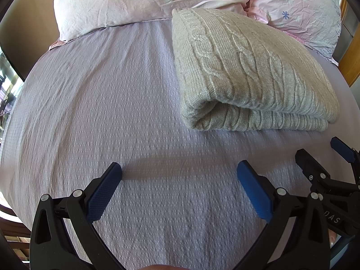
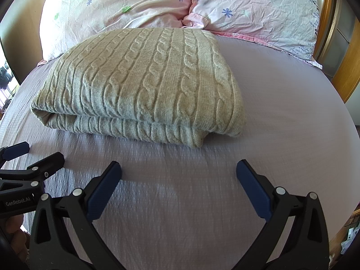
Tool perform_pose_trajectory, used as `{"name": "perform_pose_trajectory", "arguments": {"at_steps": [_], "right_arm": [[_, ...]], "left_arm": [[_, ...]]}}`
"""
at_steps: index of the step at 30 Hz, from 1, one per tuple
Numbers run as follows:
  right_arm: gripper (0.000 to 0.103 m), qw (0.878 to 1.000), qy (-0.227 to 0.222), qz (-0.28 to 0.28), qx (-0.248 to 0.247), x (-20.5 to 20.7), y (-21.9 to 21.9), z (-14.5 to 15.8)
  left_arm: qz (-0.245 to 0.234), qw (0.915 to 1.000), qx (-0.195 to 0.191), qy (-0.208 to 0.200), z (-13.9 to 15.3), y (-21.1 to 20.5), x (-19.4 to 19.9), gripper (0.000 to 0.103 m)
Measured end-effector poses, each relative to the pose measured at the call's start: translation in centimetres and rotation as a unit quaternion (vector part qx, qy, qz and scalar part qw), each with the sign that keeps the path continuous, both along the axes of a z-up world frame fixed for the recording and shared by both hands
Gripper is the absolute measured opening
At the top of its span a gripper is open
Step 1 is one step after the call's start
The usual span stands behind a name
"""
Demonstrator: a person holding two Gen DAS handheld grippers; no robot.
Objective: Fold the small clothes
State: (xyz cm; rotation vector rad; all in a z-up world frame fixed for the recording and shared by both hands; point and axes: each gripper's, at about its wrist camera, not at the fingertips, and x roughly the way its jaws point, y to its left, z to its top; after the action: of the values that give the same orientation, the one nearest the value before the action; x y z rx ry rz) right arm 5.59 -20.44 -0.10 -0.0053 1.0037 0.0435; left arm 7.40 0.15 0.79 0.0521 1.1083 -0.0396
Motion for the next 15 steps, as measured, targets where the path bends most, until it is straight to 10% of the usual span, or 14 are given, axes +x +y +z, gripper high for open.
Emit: {"name": "perform_pose_trajectory", "arguments": {"at_steps": [15], "right_arm": [[0.101,1.000,0.000,0.000,0.000,0.01,-0.02,0.01]], "left_arm": [[-0.002,1.0000,0.000,-0.001,0.05,0.23,0.10,0.102]]}}
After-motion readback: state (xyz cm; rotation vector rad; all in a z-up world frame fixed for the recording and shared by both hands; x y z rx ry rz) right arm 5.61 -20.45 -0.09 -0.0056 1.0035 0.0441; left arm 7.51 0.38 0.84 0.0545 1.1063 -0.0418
